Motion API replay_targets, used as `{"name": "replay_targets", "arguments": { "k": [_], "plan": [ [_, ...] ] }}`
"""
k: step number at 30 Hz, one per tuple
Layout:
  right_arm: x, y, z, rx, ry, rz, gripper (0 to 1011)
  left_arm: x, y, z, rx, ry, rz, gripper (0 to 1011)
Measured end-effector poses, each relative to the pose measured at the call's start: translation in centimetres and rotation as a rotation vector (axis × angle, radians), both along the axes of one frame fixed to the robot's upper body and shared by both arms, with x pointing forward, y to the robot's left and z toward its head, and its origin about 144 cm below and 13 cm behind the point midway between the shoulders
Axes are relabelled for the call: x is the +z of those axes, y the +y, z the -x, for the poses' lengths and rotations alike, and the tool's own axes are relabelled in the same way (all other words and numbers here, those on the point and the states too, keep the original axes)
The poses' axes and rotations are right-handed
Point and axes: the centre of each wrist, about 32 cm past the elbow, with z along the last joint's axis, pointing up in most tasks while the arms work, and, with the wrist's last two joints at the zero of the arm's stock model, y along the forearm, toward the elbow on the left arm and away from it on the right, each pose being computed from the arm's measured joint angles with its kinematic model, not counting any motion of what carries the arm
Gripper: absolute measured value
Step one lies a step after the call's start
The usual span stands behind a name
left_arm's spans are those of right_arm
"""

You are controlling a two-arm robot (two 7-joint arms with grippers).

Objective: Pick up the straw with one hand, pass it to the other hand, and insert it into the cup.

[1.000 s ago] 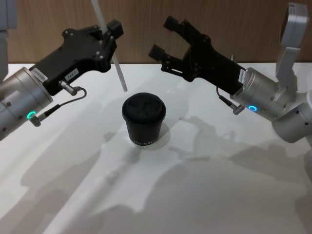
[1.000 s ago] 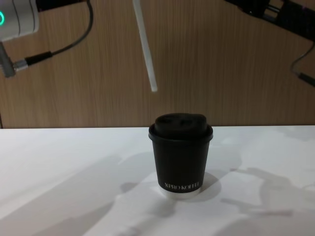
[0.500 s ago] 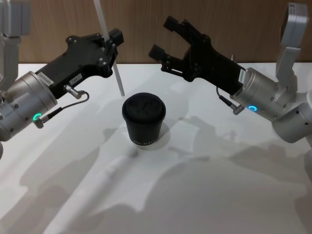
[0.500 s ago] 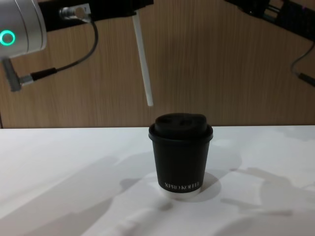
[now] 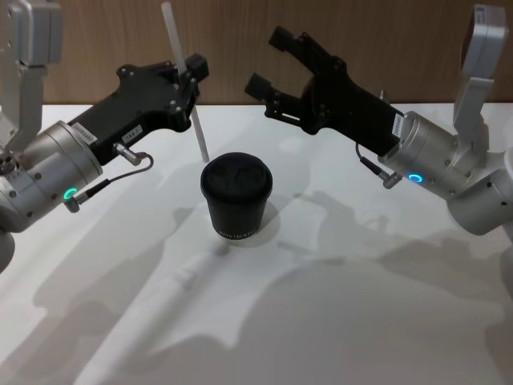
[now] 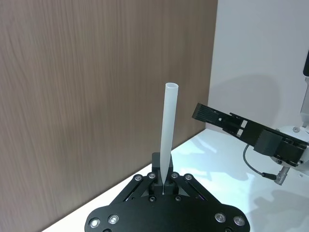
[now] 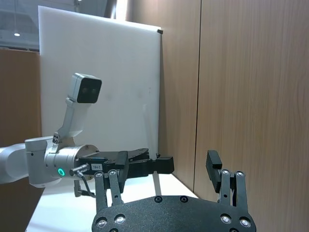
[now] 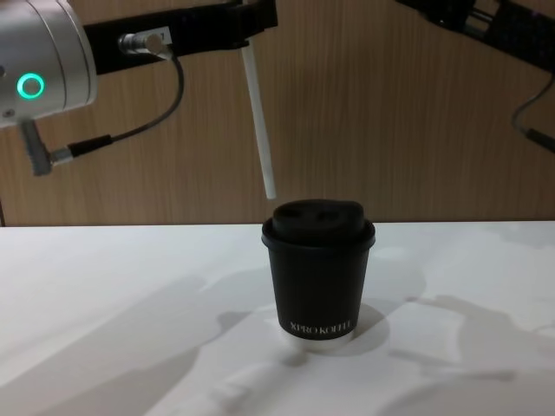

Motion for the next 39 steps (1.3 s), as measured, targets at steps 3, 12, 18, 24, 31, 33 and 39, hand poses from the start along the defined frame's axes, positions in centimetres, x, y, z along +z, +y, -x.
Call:
{"name": "replay_targets", "arguments": {
  "k": [3, 12, 18, 24, 31, 33, 39],
  "plan": [
    [0.0, 0.0, 0.0, 0.0, 0.0, 0.0, 1001, -0.1, -0.2, -0.1, -0.008, 0.002, 0.003, 12],
    [0.0, 0.0, 0.0, 0.0, 0.0, 0.0, 1001, -0.3, -0.4, -0.3, -0.024, 0.003, 0.006, 12],
    [0.0, 0.0, 0.0, 0.0, 0.0, 0.0, 1001, -0.3, -0.6, -0.4, -0.032, 0.006, 0.006, 12],
    [0.0, 0.0, 0.0, 0.0, 0.0, 0.0, 1001, -0.5, -0.7, -0.5, -0.035, 0.014, 0.007, 12],
    [0.0, 0.0, 0.0, 0.0, 0.0, 0.0, 1001, -0.6, -0.9, -0.8, -0.029, 0.027, 0.008, 12],
    [0.0, 0.0, 0.0, 0.0, 0.0, 0.0, 1001, -0.7, -0.9, -0.8, -0.028, 0.03, 0.008, 12],
    [0.0, 0.0, 0.0, 0.0, 0.0, 0.0, 1001, -0.8, -1.1, -1.1, -0.023, 0.044, 0.01, 12]
  ]
}}
